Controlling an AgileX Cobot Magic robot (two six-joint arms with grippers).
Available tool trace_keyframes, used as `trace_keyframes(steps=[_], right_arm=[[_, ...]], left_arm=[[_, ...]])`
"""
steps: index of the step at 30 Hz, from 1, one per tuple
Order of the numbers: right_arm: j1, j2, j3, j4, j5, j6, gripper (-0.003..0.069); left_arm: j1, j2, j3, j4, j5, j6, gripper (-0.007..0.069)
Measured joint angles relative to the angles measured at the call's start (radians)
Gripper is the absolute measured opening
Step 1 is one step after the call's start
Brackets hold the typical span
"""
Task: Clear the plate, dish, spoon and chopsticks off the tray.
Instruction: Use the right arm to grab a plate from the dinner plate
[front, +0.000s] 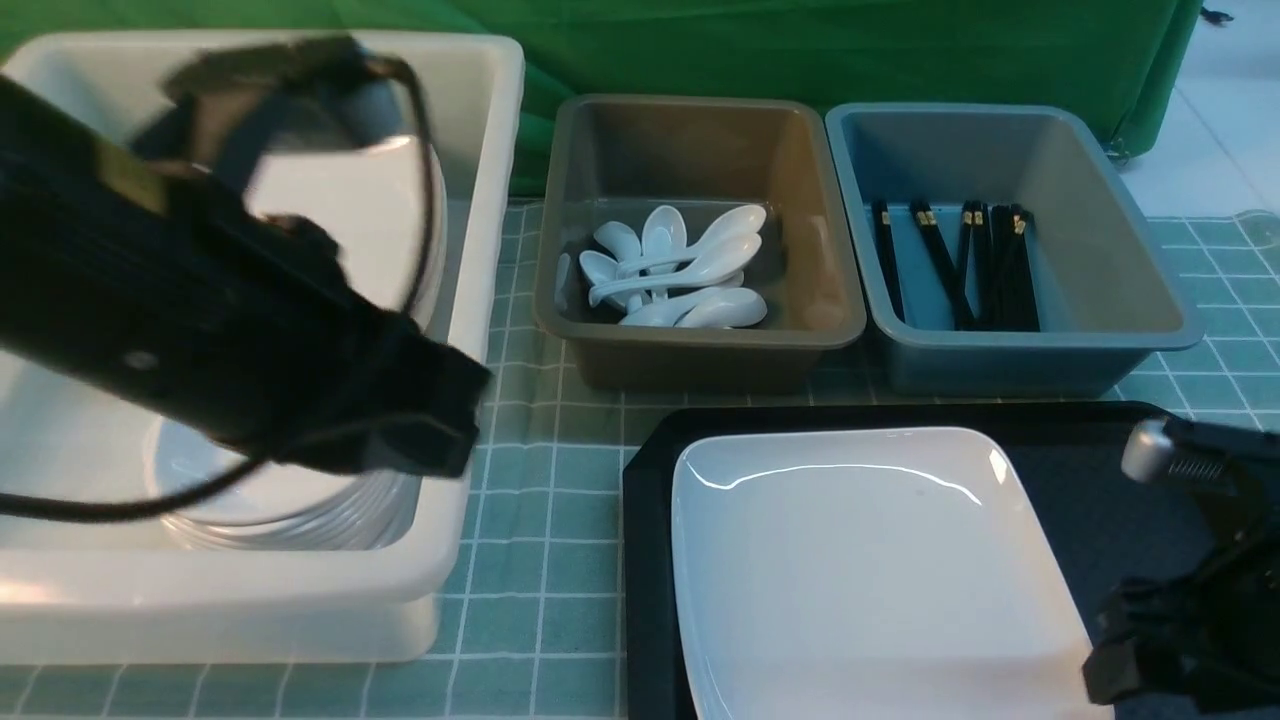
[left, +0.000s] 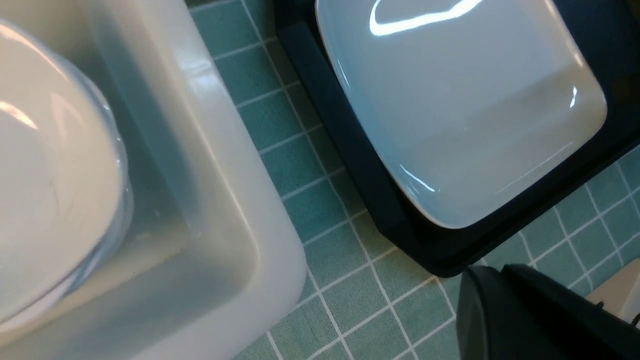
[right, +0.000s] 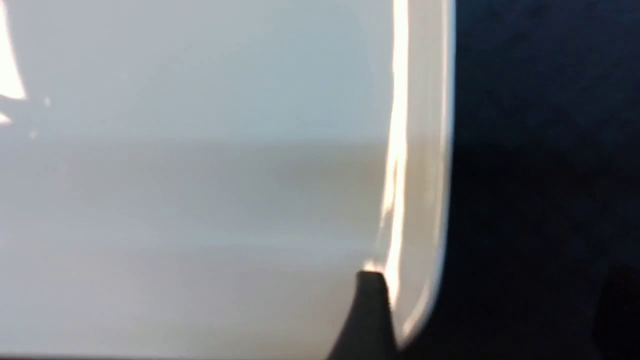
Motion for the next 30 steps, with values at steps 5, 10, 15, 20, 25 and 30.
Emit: trace_keyframes(steps=[5, 10, 15, 20, 25, 30], right_arm=[[0.002, 0.064, 0.014, 0.055, -0.065, -0.002, 0.0568], [0.040, 0.129, 0.014, 0.078, -0.092, -0.002, 0.0505], [0.086, 0.148, 0.010, 0.093, -0.133, -0.003, 0.0346], [0.089, 0.145, 0.010, 0.113, -0.153, 0.000, 0.0297], [0.093, 0.103, 0.014, 0.109, -0.138, -0.002, 0.0278], [0.094, -0.065, 0.014, 0.116, -0.109, -0.004, 0.0148]], left_arm=[[-0.030, 0.042, 0.000, 0.016, -0.008, -0.008, 0.0010], [-0.034, 0.035, 0.000, 0.092, -0.031, -0.058, 0.0010], [-0.034, 0.015, 0.000, 0.162, -0.031, -0.100, 0.0010], [-0.033, -0.013, 0.000, 0.198, -0.032, -0.149, 0.0010], [-0.033, -0.055, 0.000, 0.276, -0.031, -0.196, 0.0010], [-0.033, -0.111, 0.000, 0.385, -0.020, -0.252, 0.0010]])
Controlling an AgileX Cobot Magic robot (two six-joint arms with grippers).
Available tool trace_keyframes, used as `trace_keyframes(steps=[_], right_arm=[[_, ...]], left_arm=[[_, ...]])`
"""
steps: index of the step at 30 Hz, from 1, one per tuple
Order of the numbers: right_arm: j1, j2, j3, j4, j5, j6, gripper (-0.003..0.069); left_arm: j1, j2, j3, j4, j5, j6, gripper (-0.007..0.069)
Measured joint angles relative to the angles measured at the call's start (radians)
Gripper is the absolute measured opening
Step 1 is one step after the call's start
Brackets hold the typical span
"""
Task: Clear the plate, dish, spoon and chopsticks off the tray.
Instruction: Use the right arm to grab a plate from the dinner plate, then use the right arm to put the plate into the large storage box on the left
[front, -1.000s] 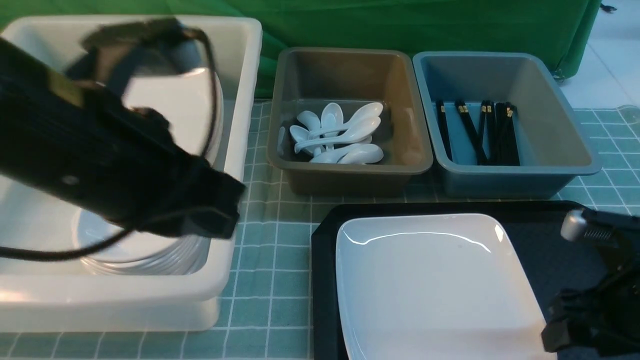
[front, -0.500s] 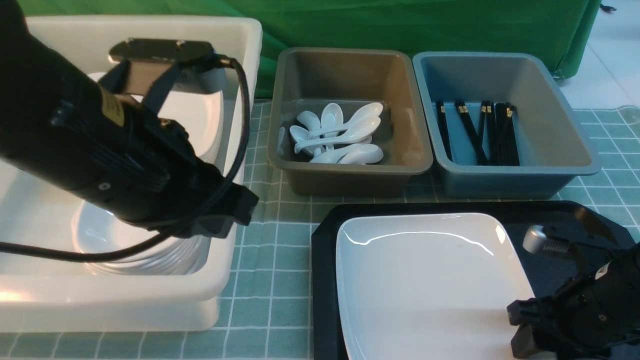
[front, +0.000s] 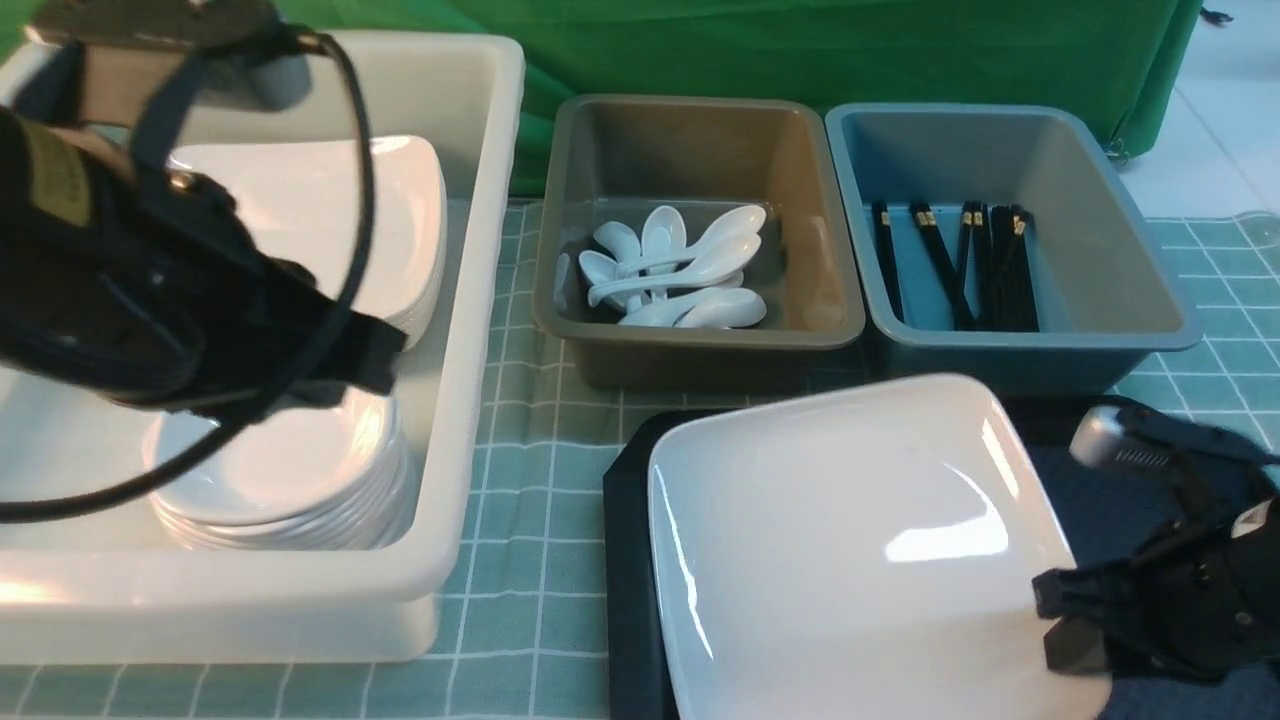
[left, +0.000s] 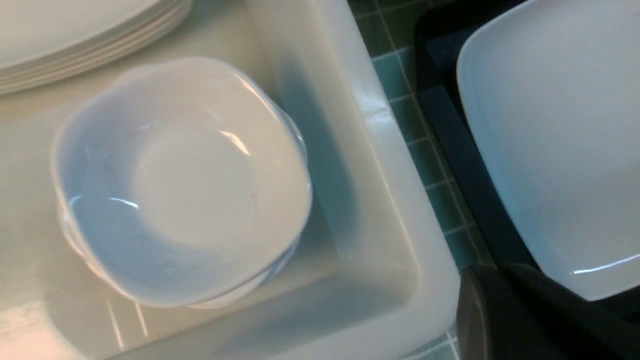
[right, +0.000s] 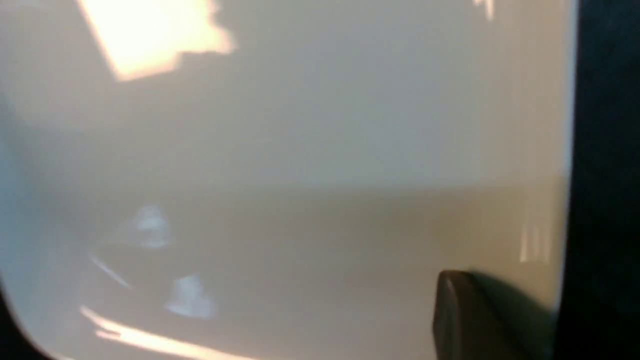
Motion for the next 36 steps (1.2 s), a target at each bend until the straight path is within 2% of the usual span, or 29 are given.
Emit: trace_keyframes(steps=[4, 10, 15, 22, 23, 25, 28, 36], right_arm=[[0.002, -0.147, -0.033, 0.041, 0.030, -0.001, 0.0063], [0.004, -0.187, -0.089, 0.019, 0.080, -0.031, 0.0051], [0.004, -0.198, -0.113, 0.009, 0.107, -0.040, 0.0051], [0.002, -0.234, -0.205, -0.041, 0.156, -0.050, 0.0051], [-0.013, -0.235, -0.224, -0.047, 0.168, -0.050, 0.0051], [-0.043, -0.235, -0.230, -0.053, 0.187, -0.051, 0.0051], [-0.078, -0.235, -0.231, -0.056, 0.212, -0.057, 0.0051], [-0.243, -0.235, -0.231, -0.067, 0.301, -0.138, 0.0051]], left_arm=[[0.000, -0.029, 0.000, 0.100, 0.031, -0.057, 0.0010], [0.002, -0.034, 0.000, 0.109, 0.022, -0.081, 0.0010], [0.002, -0.034, 0.000, 0.014, -0.051, -0.049, 0.0010], [0.002, 0.039, 0.000, -0.257, -0.145, 0.144, 0.0010], [0.002, 0.086, 0.000, -0.324, -0.155, 0.195, 0.0010], [0.002, 0.148, 0.000, -0.382, -0.164, 0.242, 0.0010], [0.002, 0.188, 0.000, -0.395, -0.178, 0.257, 0.0010], [0.002, 0.294, 0.000, -0.440, -0.286, 0.238, 0.0010]])
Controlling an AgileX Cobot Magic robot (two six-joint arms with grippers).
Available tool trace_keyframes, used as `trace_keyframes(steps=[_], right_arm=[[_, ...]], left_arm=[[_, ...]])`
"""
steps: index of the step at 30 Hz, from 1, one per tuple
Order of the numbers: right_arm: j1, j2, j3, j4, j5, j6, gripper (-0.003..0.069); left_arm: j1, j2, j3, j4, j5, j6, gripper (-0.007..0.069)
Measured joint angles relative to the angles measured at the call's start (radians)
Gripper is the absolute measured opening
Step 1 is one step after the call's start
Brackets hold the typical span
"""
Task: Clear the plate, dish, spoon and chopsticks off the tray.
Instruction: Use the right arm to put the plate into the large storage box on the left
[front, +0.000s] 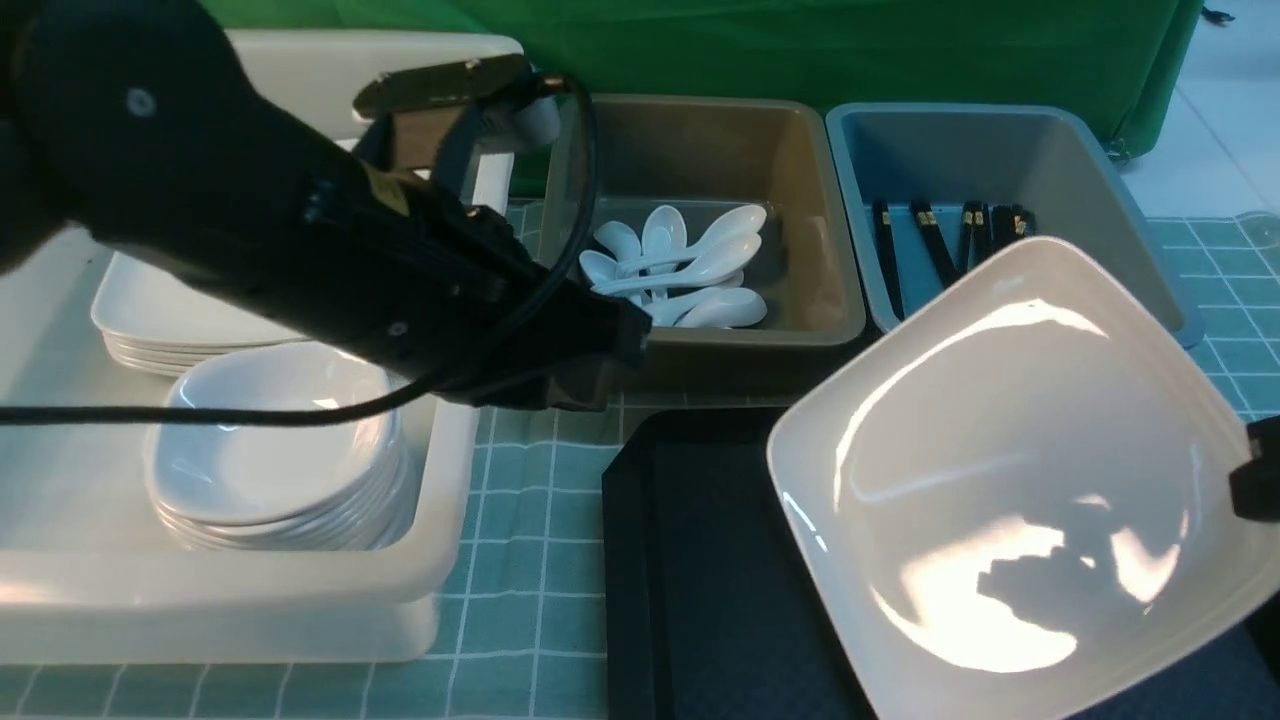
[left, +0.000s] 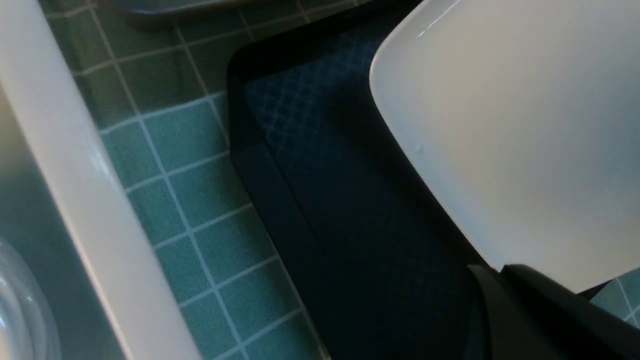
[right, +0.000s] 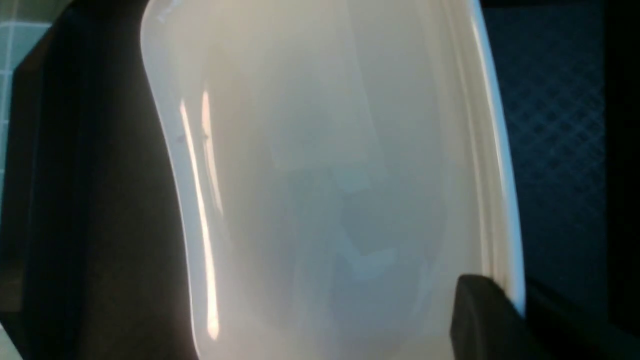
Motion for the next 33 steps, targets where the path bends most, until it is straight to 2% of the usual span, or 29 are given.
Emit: trace_keyframes(steps=[6, 11, 14, 20, 27, 30, 33], right_arm=[[-0.038, 0.003, 0.016, 0.020, 0.004, -0.027, 0.0051], [-0.038, -0.016, 0.014, 0.168, 0.042, -0.117, 0.0051], [-0.038, -0.036, -0.009, 0.208, 0.059, -0.135, 0.0051], [-0.040, -0.047, -0.063, 0.304, 0.087, -0.196, 0.0051], [-0.039, 0.005, -0.166, 0.445, 0.117, -0.246, 0.0051], [-0.009, 0.073, -0.237, 0.539, 0.125, -0.281, 0.0051], [0.066, 0.153, -0.316, 0.590, 0.096, -0.282, 0.0051]], left_arm=[[0.000, 0.063, 0.000, -0.043, -0.020, 0.012, 0.0010], [0.020, 0.107, -0.006, -0.071, -0.030, 0.033, 0.0010], [0.067, 0.109, -0.033, -0.084, 0.007, 0.036, 0.0010], [0.266, 0.101, -0.123, -0.098, 0.127, 0.048, 0.0010], [0.399, 0.022, -0.125, -0.106, 0.156, 0.079, 0.0010], [0.464, -0.035, -0.125, -0.108, 0.160, 0.080, 0.0010], [0.531, -0.079, -0.125, -0.108, 0.182, 0.083, 0.0010]])
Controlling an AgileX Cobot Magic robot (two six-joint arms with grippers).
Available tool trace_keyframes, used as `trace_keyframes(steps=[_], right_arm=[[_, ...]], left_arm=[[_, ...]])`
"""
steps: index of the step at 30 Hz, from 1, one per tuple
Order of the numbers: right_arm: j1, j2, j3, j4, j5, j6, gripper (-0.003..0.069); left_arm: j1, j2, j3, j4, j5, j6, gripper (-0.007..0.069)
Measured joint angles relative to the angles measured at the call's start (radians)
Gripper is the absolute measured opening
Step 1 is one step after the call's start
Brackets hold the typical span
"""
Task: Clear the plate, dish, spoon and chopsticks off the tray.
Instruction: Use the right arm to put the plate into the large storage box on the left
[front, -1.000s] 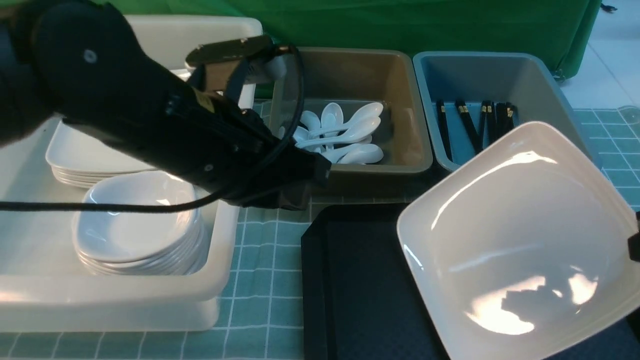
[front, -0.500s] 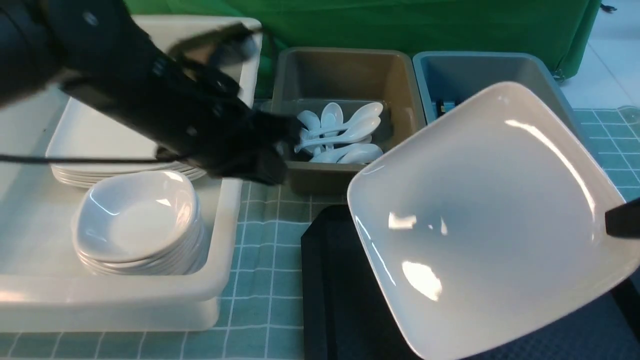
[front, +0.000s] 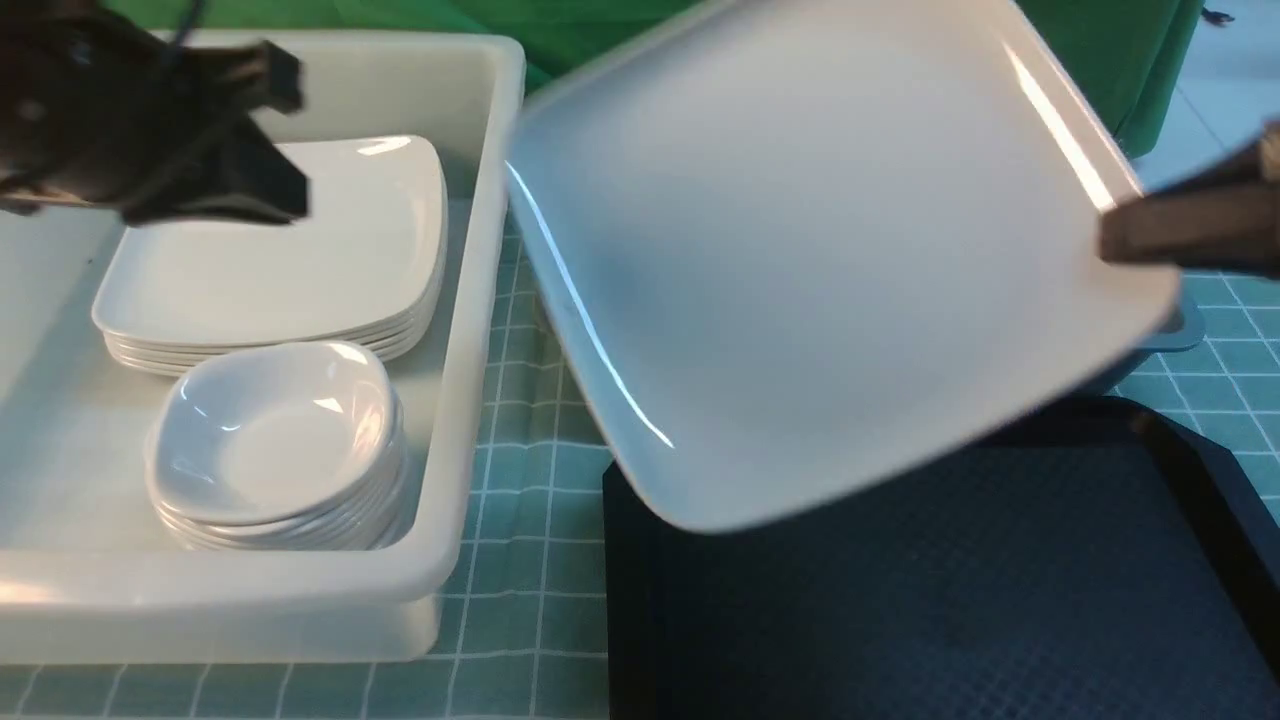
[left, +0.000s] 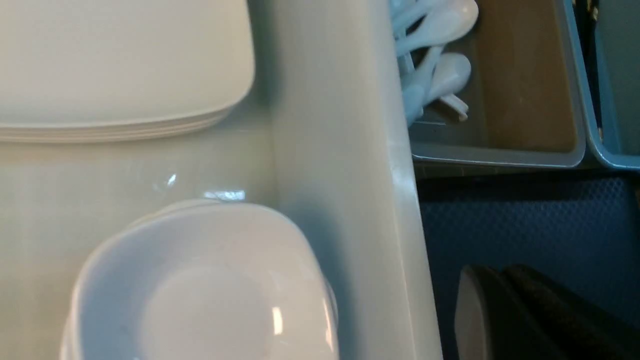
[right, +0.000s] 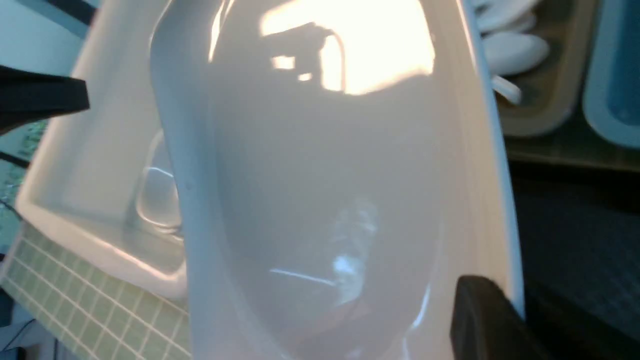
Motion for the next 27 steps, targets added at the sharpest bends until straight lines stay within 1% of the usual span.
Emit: trace_keyframes(steps=[1, 2, 5, 6, 7, 9, 10, 13, 15, 19, 20, 24, 27], right_arm=[[0.013, 0.012, -0.011, 0.002, -0.008, 0.002, 0.0051], [0.074, 0.062, -0.056, 0.006, -0.045, 0.006, 0.0051], [0.191, 0.168, -0.155, 0.003, -0.119, 0.024, 0.0051], [0.198, 0.176, -0.163, 0.003, -0.119, 0.024, 0.0051], [0.242, 0.234, -0.220, 0.005, -0.147, 0.040, 0.0051], [0.299, 0.326, -0.309, 0.011, -0.175, 0.074, 0.0051], [0.303, 0.335, -0.327, 0.011, -0.182, 0.081, 0.0051], [0.380, 0.490, -0.476, 0.013, -0.252, 0.150, 0.0051], [0.398, 0.528, -0.521, 0.013, -0.282, 0.172, 0.0051], [0.476, 0.681, -0.674, 0.014, -0.398, 0.238, 0.0051], [0.481, 0.693, -0.679, 0.014, -0.403, 0.240, 0.0051], [0.539, 0.818, -0.787, 0.012, -0.538, 0.295, 0.0051], [0.566, 0.883, -0.812, 0.003, -0.632, 0.317, 0.0051]], left_arm=[[0.009, -0.006, 0.000, 0.000, 0.005, 0.005, 0.0010], [0.044, -0.036, 0.000, 0.000, 0.021, 0.018, 0.0010], [0.095, -0.079, 0.000, 0.007, 0.041, 0.023, 0.0010], [0.095, -0.083, 0.000, 0.007, 0.042, 0.023, 0.0010], [0.118, -0.106, 0.000, 0.016, 0.045, 0.024, 0.0010], [0.148, -0.144, 0.000, 0.035, 0.052, 0.024, 0.0010], [0.151, -0.147, 0.000, 0.035, 0.053, 0.024, 0.0010], [0.198, -0.207, 0.000, 0.045, 0.070, 0.019, 0.0010], [0.213, -0.227, 0.000, 0.048, 0.072, 0.017, 0.0010], [0.260, -0.289, 0.000, 0.052, 0.079, 0.016, 0.0010], [0.261, -0.293, 0.000, 0.052, 0.079, 0.016, 0.0010], [0.274, -0.313, 0.000, 0.065, 0.090, 0.015, 0.0010], [0.276, -0.313, 0.005, 0.072, 0.099, 0.015, 0.0010]])
